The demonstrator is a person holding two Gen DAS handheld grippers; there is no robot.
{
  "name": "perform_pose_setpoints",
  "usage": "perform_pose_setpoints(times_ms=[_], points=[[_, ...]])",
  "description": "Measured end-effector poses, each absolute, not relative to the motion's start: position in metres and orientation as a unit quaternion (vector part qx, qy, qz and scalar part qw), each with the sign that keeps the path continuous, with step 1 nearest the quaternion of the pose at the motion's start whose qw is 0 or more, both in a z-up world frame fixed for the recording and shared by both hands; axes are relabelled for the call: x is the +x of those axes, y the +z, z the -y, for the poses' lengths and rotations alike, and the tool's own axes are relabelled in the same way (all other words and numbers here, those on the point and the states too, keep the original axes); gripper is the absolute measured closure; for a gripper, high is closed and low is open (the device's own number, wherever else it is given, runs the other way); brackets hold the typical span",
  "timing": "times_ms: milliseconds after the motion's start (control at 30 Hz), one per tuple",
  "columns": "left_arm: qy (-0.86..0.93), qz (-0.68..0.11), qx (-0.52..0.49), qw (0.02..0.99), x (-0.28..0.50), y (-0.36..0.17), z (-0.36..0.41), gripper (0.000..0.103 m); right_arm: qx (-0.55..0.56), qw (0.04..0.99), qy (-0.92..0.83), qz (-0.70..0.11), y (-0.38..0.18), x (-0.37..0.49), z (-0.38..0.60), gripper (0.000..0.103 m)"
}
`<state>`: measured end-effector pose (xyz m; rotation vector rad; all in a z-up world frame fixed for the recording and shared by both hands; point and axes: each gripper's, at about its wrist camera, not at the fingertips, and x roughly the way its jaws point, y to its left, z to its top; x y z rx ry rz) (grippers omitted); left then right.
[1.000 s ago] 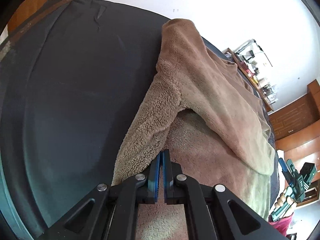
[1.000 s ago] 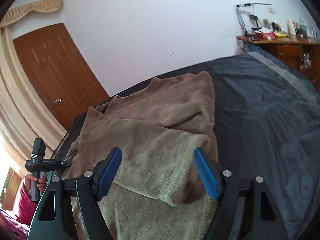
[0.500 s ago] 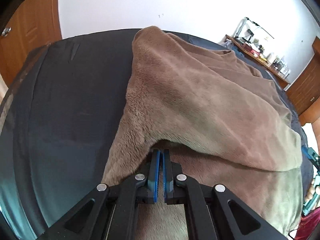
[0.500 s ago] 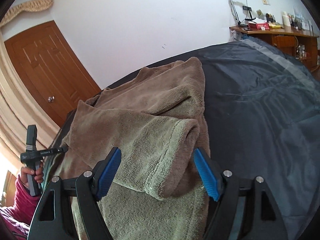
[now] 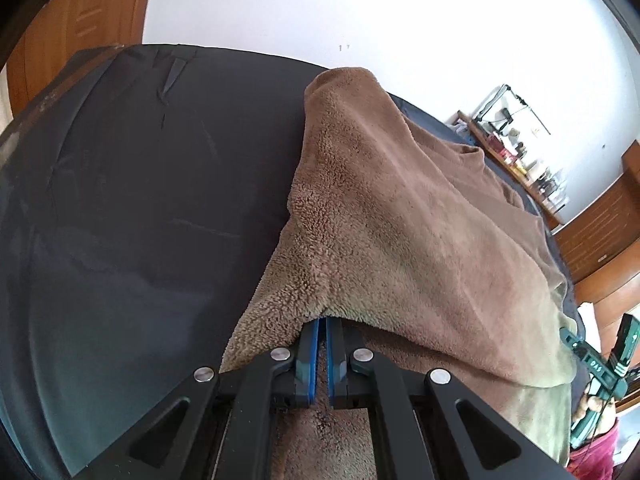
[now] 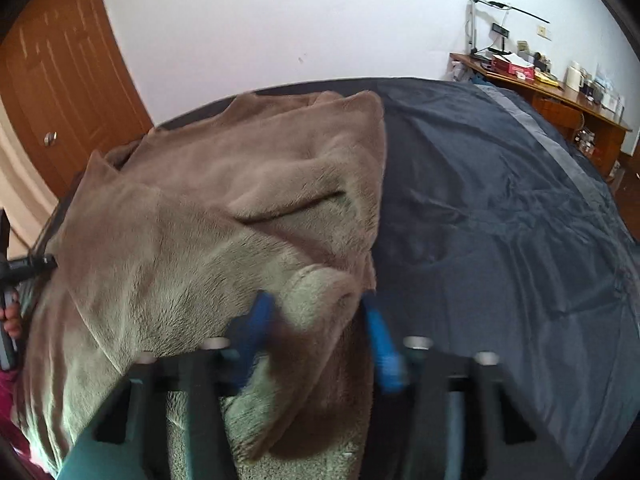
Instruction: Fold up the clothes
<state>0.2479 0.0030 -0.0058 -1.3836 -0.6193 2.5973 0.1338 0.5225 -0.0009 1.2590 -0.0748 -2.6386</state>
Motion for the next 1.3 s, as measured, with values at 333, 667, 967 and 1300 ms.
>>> perform_pose_setpoints(times_ms=[333,667,967,1300], points=[[0.853,0.261,-0.445,0.077,0.251,-0.012,0.017,0.1,0.356,0.1,-0.928,-0.054,0.055,0.15,-0.494,0.082],[0.857,0.247,-0.445,0.074,0.259,-0.004,0.024,0.101,0.327,0.091,-0.934,-0.107,0.076,0.136,-0.469,0.082],[0.848,0.294,-0.434,0.076,0.266,-0.009,0.046,0.1,0.249,0.101,-0.954,-0.133,0.122,0.121,-0.45,0.082],[0.84,0.336,-0.42,0.072,0.275,-0.017,0.06,0.1,0.222,0.099,-0.964,-0.112,0.125,0.059,-0.453,0.082]])
